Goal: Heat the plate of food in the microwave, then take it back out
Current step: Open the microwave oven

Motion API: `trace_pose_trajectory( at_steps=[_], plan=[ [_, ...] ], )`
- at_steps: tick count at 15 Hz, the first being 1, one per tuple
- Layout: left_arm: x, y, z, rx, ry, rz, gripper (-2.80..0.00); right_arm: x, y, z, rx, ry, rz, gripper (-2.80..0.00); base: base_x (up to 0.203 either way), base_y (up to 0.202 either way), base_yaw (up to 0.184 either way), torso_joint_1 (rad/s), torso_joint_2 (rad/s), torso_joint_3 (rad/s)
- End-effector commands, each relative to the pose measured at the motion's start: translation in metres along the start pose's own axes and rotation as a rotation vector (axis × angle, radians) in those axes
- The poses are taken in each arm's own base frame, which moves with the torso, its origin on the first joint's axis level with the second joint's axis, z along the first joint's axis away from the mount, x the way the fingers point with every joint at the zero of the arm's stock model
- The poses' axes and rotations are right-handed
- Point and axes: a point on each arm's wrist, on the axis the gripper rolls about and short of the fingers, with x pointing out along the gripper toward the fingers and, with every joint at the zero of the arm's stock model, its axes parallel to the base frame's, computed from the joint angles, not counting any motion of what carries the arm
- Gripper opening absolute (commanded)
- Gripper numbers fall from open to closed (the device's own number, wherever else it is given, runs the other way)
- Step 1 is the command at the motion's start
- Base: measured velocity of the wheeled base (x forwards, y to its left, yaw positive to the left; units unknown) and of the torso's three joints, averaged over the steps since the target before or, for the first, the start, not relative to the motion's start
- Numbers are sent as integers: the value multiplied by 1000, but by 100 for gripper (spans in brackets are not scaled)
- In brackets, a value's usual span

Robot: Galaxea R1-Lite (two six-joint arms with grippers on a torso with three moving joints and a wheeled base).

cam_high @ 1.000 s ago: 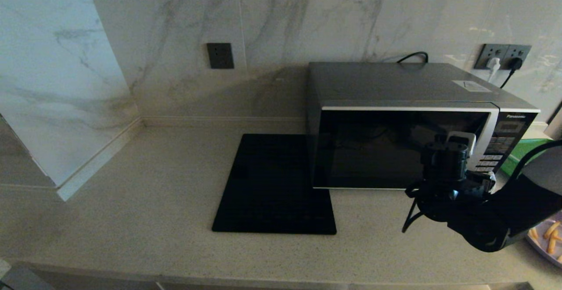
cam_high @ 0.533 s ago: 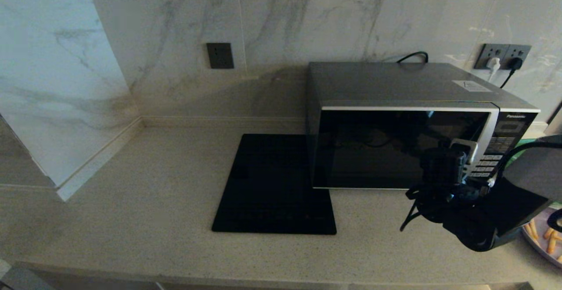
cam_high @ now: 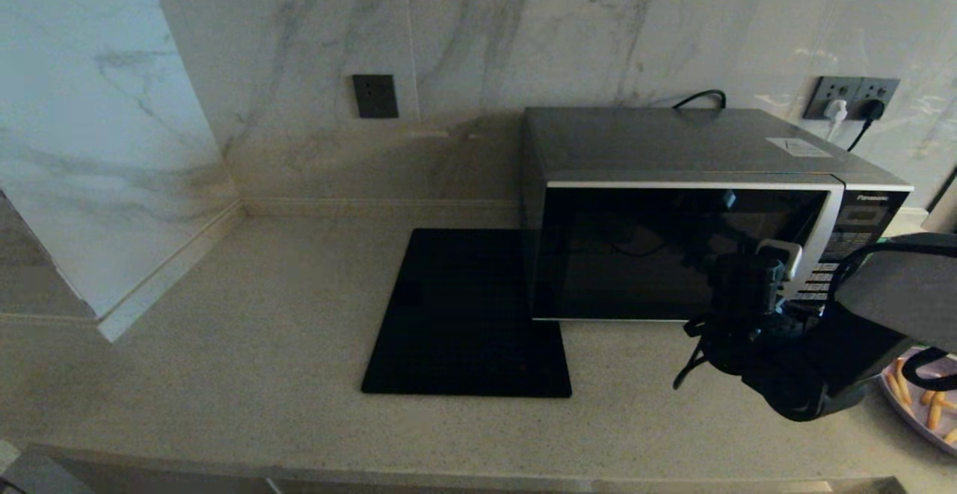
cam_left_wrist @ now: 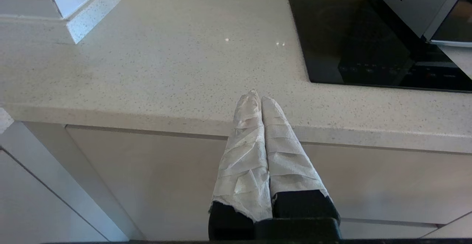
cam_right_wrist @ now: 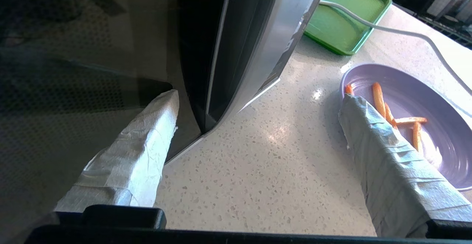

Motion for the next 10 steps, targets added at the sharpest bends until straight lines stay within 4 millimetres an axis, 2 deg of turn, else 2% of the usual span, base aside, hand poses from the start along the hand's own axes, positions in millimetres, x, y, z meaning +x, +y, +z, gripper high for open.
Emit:
trace_pose_trajectory(
  at_steps=[1, 6, 10],
  plan=[
    [0, 0, 0, -1, 0, 0, -280, 10, 3, 1, 25, -8, -19, 0, 0, 0, 0, 0, 0, 0],
    [0, 0, 0, -1, 0, 0, -280, 28, 3, 16, 31, -30, -36, 0, 0, 0, 0, 0, 0, 0],
    [0, 0, 0, -1, 0, 0, -280, 29, 4, 13, 22, -27, -32, 0, 0, 0, 0, 0, 0, 0]
  ],
)
